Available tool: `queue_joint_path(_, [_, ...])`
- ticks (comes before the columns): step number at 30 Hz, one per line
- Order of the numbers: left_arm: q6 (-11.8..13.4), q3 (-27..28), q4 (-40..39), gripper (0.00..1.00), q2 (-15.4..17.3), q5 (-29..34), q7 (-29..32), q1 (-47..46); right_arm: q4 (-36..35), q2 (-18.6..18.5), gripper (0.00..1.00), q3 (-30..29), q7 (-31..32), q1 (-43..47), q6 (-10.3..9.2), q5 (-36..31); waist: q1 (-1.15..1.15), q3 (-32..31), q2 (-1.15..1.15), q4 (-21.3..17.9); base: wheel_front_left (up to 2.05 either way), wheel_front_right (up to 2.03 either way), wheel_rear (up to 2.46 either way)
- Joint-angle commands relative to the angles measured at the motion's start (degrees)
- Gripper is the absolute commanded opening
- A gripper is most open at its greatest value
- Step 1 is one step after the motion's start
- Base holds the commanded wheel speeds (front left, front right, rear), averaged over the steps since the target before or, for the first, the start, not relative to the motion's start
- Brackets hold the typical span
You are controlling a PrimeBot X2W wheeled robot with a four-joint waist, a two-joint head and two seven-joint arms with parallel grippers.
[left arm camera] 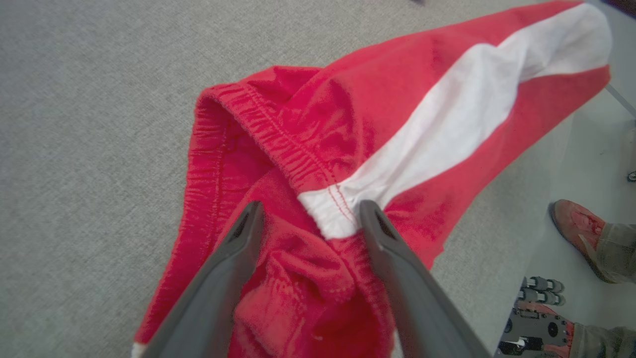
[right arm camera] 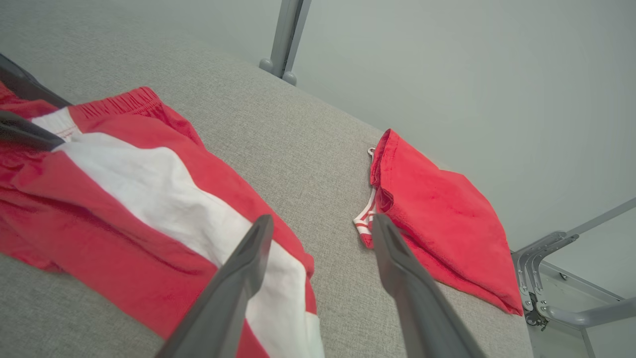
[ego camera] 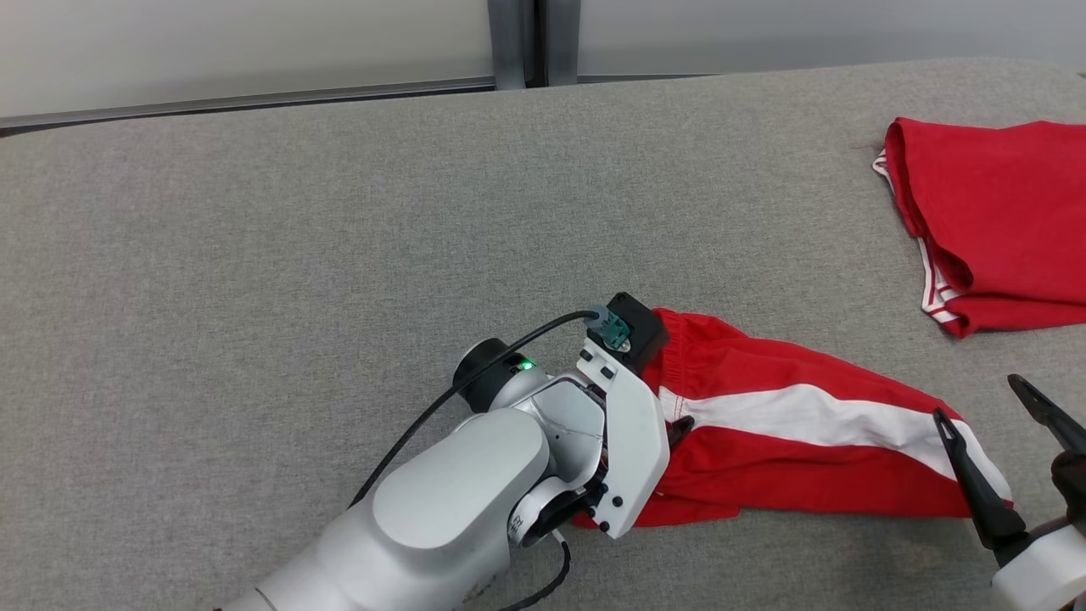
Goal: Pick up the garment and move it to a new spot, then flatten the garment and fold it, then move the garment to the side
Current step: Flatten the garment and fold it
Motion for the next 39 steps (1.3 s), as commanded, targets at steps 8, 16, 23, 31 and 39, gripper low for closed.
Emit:
queue_joint_path(8, [-1.19,-2.56,0.22,0.00,0.25,1.06,-3.17,-1.94,0.46,0.75,1.00,-0.18,-0.98,-0.52,-0.14,-0.12,0.00,0.28,0.00,-0.03,0.00,0.00,0.00])
queue_joint_path(16, [-1.98,-3.61,-0.38,0.00,0.25,0.54,-5.73,-2.46,1.03,1.03,1.00,-0.06,-1.22,-0.38,-0.14,0.42,0.00,-0.63,0.00,0.16,0.00,0.00,0.00])
queue_joint_path(23, [-1.26,0.66,-6.82,0.00,4.84,-1.92,-9.95,0.02,0.39,2.43,1.00,-0.77,-2.24,0.97,-0.13,2.50,0.00,-1.63,0.00,1.26,0.00,0.00,0.00])
queue_joint_path(31, [1.33,10.18,-26.88,0.00,24.77,-9.82,-13.11,13.78,2.15,4.40,1.00,-0.30,-4.38,5.04,-0.13,5.60,0.00,-2.60,0.00,2.85,0.00,0.00,0.00])
queue_joint_path(39, [4.12,11.60,-33.87,0.24,31.40,-11.44,-16.79,24.23,4.46,4.93,1.00,1.86,-5.70,3.96,-0.13,7.34,0.00,-2.72,0.00,4.74,0.00,0.00,0.00])
